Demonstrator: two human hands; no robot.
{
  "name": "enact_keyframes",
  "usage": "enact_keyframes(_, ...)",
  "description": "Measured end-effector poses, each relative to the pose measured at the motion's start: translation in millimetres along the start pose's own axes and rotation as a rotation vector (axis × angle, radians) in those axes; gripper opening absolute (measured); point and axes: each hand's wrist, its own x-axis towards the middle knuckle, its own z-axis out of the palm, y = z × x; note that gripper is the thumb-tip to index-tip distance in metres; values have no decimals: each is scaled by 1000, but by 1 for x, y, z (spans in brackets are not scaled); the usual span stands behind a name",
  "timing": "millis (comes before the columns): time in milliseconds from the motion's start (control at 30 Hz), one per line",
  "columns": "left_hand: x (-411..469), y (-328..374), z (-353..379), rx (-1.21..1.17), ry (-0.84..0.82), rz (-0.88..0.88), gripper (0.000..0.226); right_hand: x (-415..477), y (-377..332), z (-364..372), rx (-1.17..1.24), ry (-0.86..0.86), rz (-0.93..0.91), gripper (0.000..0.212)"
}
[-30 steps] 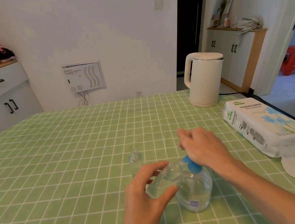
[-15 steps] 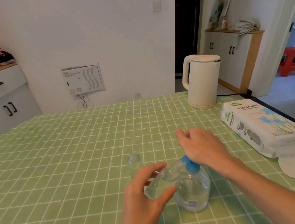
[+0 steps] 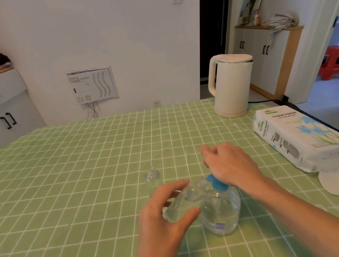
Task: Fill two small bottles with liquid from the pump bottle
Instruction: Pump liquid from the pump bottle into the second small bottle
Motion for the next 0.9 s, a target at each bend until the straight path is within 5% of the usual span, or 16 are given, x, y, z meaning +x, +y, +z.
enact_keyframes(900, 4, 4, 1, -21, -4, -8, 50, -2, -8, -6, -12, 30, 92, 49)
